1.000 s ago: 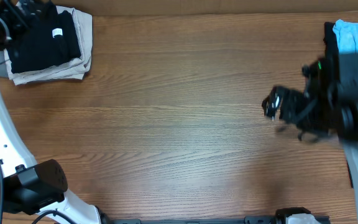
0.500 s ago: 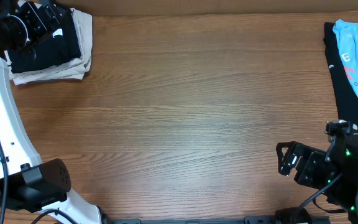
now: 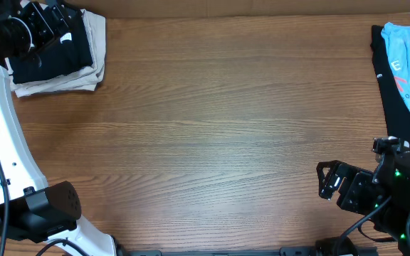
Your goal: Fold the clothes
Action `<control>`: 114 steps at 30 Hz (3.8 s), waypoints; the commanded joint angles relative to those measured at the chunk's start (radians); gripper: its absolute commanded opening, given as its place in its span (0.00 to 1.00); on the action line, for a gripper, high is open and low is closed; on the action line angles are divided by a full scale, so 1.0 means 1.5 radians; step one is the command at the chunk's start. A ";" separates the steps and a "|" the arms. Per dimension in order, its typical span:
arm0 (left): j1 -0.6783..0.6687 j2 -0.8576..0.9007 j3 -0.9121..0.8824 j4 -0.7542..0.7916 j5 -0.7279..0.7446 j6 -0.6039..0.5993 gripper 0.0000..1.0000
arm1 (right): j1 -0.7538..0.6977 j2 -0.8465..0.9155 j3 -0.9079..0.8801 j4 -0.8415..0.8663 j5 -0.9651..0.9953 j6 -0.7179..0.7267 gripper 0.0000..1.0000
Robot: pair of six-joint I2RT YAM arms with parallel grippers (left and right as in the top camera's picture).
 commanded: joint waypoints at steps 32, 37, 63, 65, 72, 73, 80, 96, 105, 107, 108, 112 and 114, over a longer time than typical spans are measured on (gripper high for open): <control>0.001 0.009 0.002 0.000 0.015 -0.006 1.00 | 0.005 -0.454 -0.872 1.012 -0.022 -0.113 1.00; 0.001 0.009 0.002 0.000 0.015 -0.006 1.00 | -0.005 -0.480 -0.894 1.004 -0.021 -0.114 1.00; 0.001 0.009 0.002 0.000 0.015 -0.006 1.00 | -0.028 -0.532 -0.919 0.992 -0.023 -0.118 1.00; 0.001 0.009 0.002 0.000 0.015 -0.006 1.00 | -0.028 -0.532 -0.919 0.992 -0.024 -0.118 1.00; 0.001 0.009 0.002 0.000 0.015 -0.006 1.00 | -0.028 -0.532 -0.919 0.992 -0.023 -0.118 1.00; 0.001 0.009 0.002 0.000 0.015 -0.006 1.00 | -0.028 -0.532 -0.919 0.992 -0.023 -0.118 1.00; 0.001 0.009 0.002 0.000 0.015 -0.006 1.00 | -0.028 -0.532 -0.919 0.992 -0.024 -0.118 1.00; -0.037 -0.074 -0.079 0.008 -0.099 0.037 1.00 | -0.028 -0.532 -0.919 0.992 -0.023 -0.118 1.00; -0.176 -0.367 -0.554 0.264 -0.414 0.037 1.00 | -0.028 -0.532 -0.919 0.992 -0.024 -0.118 1.00; -0.200 -0.434 -0.655 0.312 -0.449 0.037 1.00 | -0.028 -0.532 -0.919 0.992 -0.023 -0.118 1.00; -0.209 -0.464 -0.696 0.323 -0.456 0.037 1.00 | -0.028 -0.532 -0.919 0.992 -0.023 -0.118 1.00; -0.220 -0.596 -0.852 0.339 -0.457 0.036 1.00 | -0.028 -0.532 -0.919 0.992 -0.023 -0.118 1.00; -0.213 -0.683 -0.934 0.378 -0.457 0.037 1.00 | -0.028 -0.532 -0.919 0.992 -0.023 -0.118 1.00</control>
